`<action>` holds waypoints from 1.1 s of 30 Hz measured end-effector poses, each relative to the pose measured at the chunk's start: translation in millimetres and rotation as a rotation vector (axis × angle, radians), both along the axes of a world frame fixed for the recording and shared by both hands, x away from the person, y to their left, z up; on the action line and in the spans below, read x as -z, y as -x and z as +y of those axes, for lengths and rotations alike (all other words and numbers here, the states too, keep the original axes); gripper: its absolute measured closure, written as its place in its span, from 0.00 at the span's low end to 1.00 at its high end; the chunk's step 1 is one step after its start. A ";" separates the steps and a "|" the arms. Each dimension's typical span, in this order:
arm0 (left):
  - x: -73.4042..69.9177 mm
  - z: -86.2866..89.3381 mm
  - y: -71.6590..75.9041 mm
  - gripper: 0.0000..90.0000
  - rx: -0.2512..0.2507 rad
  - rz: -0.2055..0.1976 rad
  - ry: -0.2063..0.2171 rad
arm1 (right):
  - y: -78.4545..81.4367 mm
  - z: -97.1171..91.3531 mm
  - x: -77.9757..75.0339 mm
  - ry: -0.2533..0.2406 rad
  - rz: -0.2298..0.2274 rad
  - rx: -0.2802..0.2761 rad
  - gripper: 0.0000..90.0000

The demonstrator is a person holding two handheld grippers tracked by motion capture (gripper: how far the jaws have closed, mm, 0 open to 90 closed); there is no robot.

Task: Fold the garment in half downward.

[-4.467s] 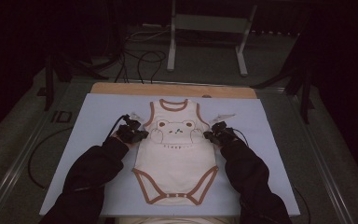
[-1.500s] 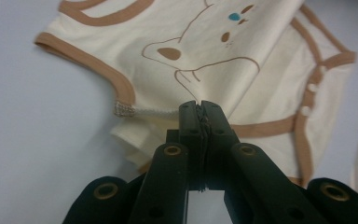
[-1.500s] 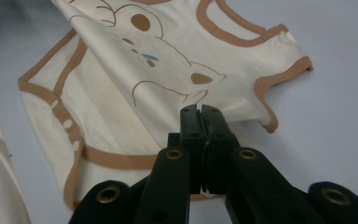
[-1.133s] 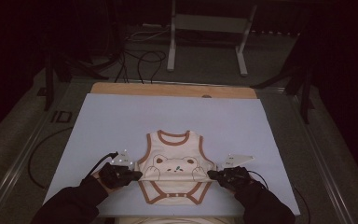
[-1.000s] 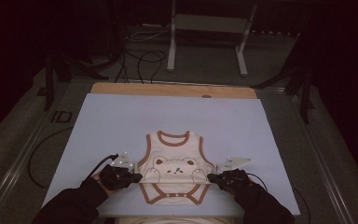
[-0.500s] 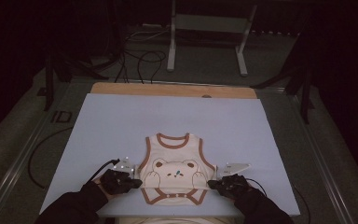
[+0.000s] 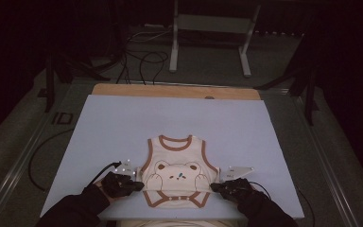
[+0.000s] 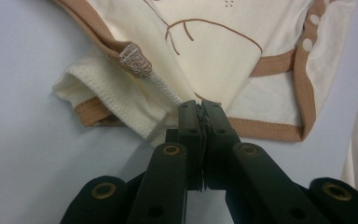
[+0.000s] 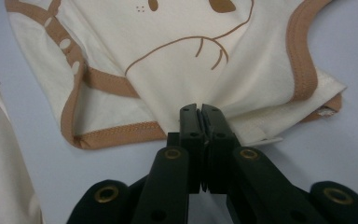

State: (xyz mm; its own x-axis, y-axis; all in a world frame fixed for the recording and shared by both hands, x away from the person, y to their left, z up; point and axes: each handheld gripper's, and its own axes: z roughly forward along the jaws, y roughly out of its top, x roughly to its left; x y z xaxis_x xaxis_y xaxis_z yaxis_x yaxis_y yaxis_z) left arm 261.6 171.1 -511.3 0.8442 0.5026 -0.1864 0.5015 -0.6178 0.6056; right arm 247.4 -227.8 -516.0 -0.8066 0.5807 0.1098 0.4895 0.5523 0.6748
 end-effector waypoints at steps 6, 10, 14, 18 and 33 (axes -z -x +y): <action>-0.2 -0.9 2.3 0.96 0.017 -0.032 -0.011 | -1.0 -1.2 0.6 -0.009 0.001 -0.006 0.97; -2.0 -5.4 5.9 0.82 0.041 -0.055 -0.024 | -1.6 -1.1 -0.7 -0.026 0.022 -0.007 0.74; -8.0 -5.7 7.0 0.61 0.044 -0.071 0.011 | 0.5 0.1 -4.5 -0.042 0.003 -0.025 0.54; -19.1 -2.8 3.8 0.42 0.016 -0.091 0.041 | -0.4 0.0 -11.9 -0.067 -0.016 -0.021 0.40; -35.3 -2.5 -5.0 0.02 0.046 -0.086 0.091 | -7.6 -10.1 -34.6 -0.131 -0.044 0.001 0.14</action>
State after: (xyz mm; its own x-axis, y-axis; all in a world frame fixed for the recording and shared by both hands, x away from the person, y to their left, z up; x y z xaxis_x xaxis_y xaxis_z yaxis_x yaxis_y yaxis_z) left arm 266.6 168.6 -476.0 0.8806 0.4476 -0.1554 0.4178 -0.5791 0.7001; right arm 255.1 -238.0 -481.4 -0.8117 0.5647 0.1489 0.4581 0.4574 0.7622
